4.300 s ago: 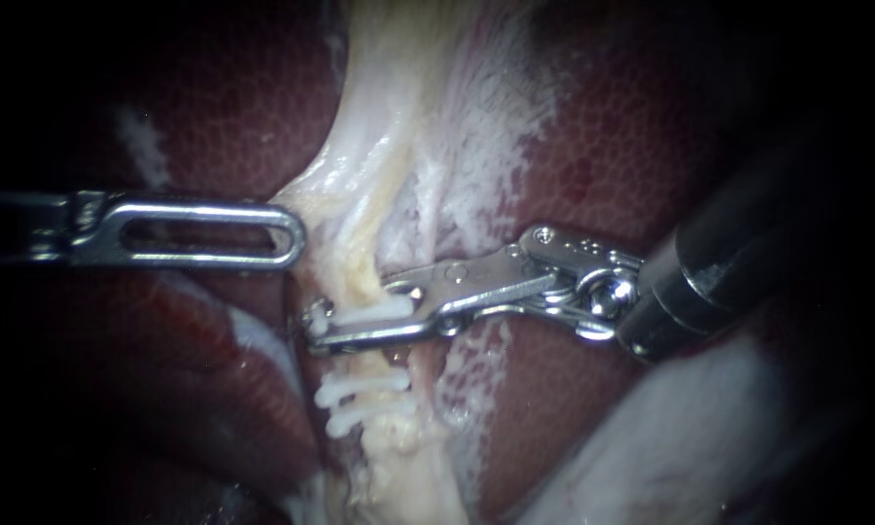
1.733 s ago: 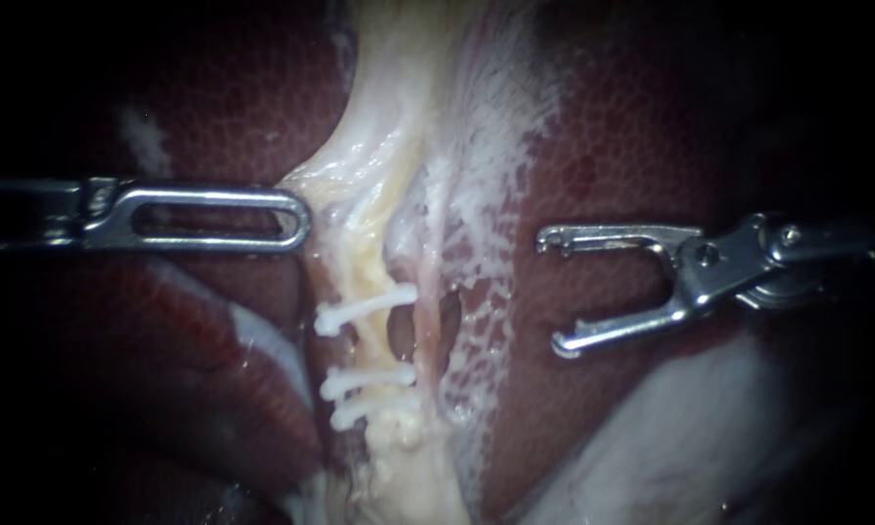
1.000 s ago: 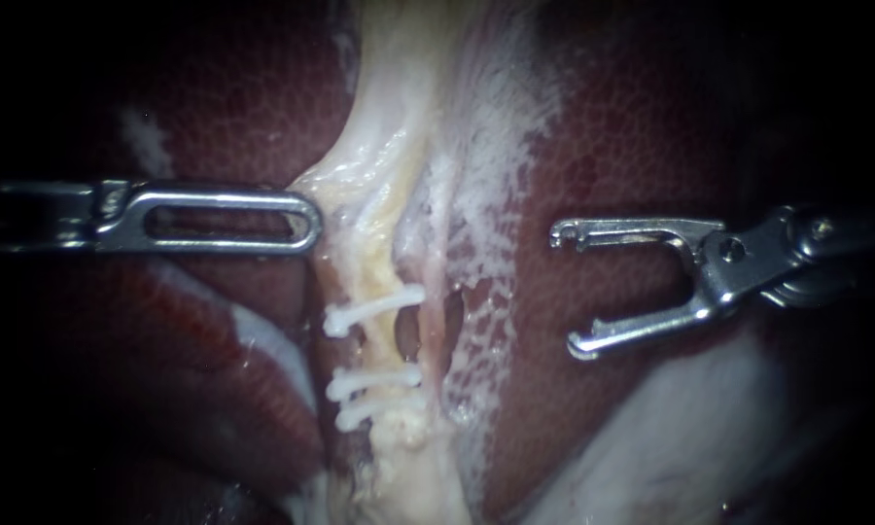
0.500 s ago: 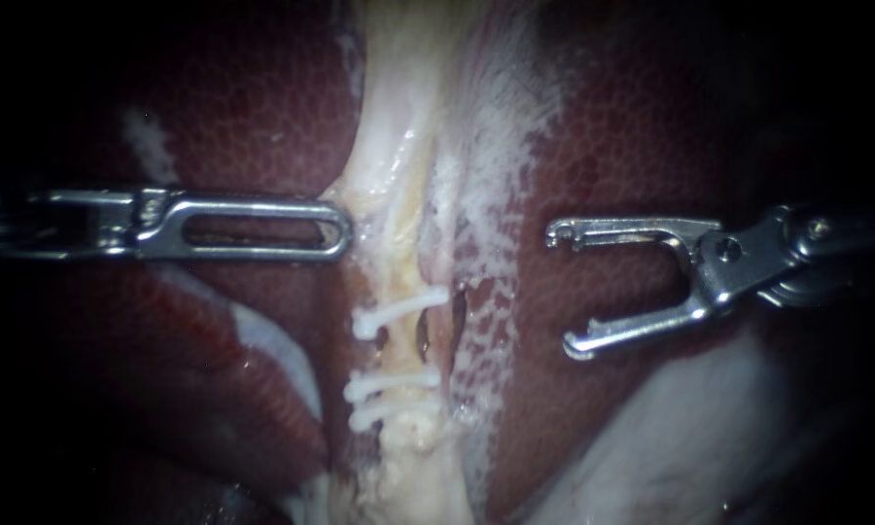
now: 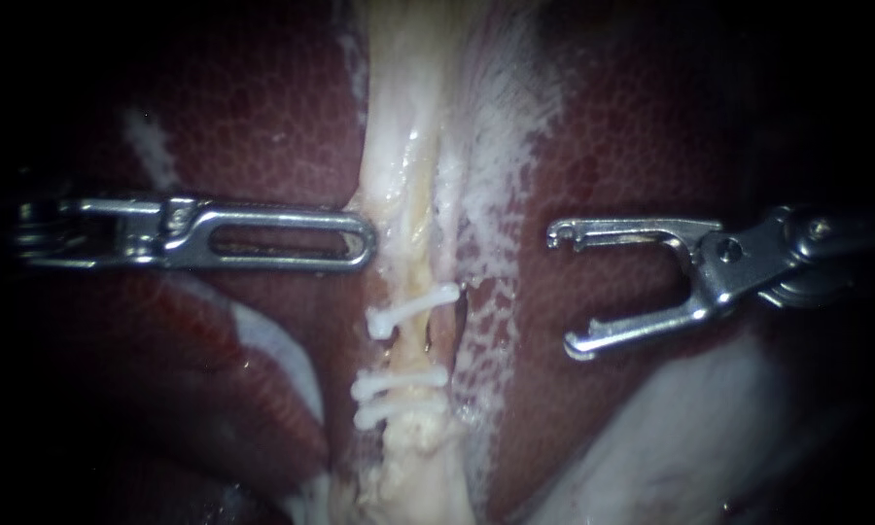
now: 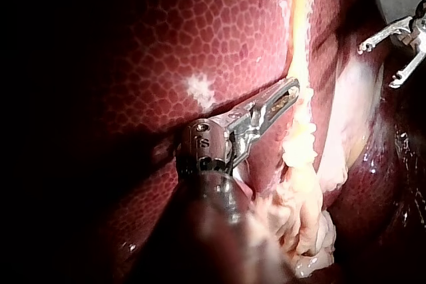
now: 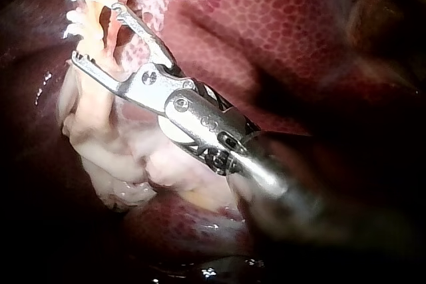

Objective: Going back third clip left tube

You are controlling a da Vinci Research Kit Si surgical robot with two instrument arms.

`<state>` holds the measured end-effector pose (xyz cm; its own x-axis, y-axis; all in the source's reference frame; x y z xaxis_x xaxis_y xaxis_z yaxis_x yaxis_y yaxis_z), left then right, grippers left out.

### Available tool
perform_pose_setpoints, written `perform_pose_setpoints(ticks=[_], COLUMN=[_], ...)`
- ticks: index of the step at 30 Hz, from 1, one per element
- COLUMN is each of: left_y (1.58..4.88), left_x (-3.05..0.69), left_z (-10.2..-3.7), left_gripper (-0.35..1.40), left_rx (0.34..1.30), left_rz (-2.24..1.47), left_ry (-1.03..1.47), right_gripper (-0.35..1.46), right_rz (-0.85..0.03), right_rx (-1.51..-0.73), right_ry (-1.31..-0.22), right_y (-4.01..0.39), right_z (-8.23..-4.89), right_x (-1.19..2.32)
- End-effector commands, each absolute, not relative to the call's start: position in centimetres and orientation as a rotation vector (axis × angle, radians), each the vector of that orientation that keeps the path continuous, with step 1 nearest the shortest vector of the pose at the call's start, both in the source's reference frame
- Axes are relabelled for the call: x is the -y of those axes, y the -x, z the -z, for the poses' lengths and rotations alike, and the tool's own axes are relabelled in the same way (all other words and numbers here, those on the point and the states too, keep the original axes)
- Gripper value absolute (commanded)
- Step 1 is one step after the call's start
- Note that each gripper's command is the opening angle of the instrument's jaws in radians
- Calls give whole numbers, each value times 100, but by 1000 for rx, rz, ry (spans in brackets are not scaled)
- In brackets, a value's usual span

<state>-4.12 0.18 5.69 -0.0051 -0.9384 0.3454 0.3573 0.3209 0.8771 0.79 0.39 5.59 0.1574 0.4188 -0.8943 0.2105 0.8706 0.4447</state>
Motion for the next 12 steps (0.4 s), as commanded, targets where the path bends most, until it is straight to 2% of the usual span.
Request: perform_pose_setpoints(ticks=[1, 12], left_y=[412, 414], left_x=[-18, -17], left_z=[-569, -570], left_gripper=[-35, -35], left_rx=[1136, 1132], left_rz=[1149, 1151], left_ry=[-666, -671], right_gripper=[60, 60], right_rz=[-159, -160], right_rx=[-1426, -1426], right_ry=[-539, -539], right_y=[-79, -79], right_z=[-559, -559], right_x=[-39, -39])
